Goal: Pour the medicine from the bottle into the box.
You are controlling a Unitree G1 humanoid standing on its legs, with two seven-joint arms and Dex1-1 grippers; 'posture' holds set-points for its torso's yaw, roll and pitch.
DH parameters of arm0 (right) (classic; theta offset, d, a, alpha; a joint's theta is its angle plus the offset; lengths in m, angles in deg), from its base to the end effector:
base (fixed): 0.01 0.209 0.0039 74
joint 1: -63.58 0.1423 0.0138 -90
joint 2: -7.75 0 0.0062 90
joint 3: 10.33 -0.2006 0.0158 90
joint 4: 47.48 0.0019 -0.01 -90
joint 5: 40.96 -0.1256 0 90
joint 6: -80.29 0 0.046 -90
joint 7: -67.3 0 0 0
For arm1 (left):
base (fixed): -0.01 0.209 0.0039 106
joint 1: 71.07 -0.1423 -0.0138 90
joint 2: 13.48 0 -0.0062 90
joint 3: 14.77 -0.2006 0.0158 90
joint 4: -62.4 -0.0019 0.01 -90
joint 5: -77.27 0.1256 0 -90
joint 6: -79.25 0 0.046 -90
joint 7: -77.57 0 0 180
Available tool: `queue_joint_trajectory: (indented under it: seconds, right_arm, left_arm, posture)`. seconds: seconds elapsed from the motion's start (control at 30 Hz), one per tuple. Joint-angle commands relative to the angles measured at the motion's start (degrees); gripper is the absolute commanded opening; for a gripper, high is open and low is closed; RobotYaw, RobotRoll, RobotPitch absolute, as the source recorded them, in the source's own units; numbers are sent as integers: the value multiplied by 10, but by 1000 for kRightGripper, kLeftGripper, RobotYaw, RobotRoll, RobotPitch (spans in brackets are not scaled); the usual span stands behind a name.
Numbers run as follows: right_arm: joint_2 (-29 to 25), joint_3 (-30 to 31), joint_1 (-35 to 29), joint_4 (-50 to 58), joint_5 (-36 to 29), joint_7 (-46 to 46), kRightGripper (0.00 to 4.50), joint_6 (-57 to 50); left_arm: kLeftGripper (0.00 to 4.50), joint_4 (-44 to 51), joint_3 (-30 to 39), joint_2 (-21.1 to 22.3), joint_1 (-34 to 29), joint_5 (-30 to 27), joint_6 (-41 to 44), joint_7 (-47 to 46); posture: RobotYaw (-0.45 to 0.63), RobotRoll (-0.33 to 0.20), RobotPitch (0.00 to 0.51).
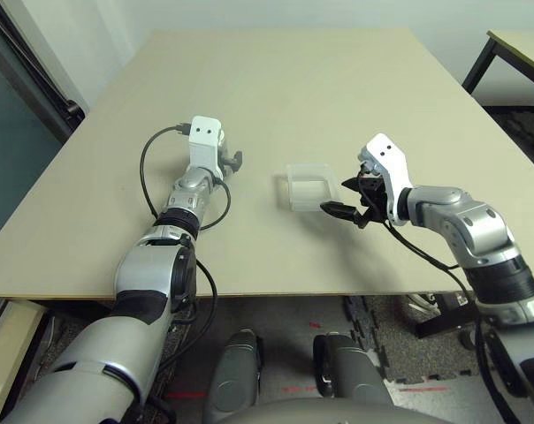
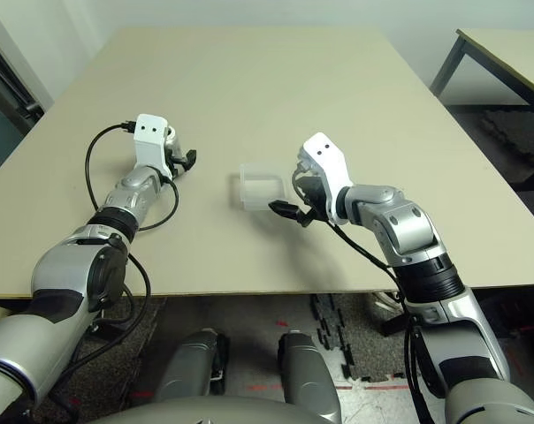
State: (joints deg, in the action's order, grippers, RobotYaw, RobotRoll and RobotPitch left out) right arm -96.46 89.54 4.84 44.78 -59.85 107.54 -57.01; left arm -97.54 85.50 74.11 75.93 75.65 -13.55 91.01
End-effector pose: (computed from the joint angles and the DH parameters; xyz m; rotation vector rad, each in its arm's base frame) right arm 0.2795 -0.1970 0.1341 -0.2001 0.4193 0.8395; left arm 0.3575 0.1830 0.1044 0.0518 0.1781 -0.1588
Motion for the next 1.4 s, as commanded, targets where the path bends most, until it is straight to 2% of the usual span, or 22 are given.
queue_joint_trajectory:
  seconds: [0.03,0.4,0.87,1.23,1.4]
  right_arm:
    - [0,-11,3,6,-2,2,4500,-5]
    - [3,-7,8,-2,-1,8,4500,-2]
    - [5,-5,8,-7,1,14,4500,0]
    - [6,-4,3,-5,2,16,4500,0]
    - [6,-5,2,-3,1,16,4500,-1]
  left_arm:
    - [4469,28,-1,-3,-18,-9,0,9]
    - [4469,126,-4,4,-73,-18,31,10]
    - [4469,277,-12,5,-135,-30,115,18]
    - [4469,407,-19,4,-205,-37,185,23]
    - [4469,499,-22,3,-255,-41,227,21]
  posture:
    - [89,0,84]
    - [118,0,90]
    - [136,0,99]
    - [150,0,103]
    - [152,0,104]
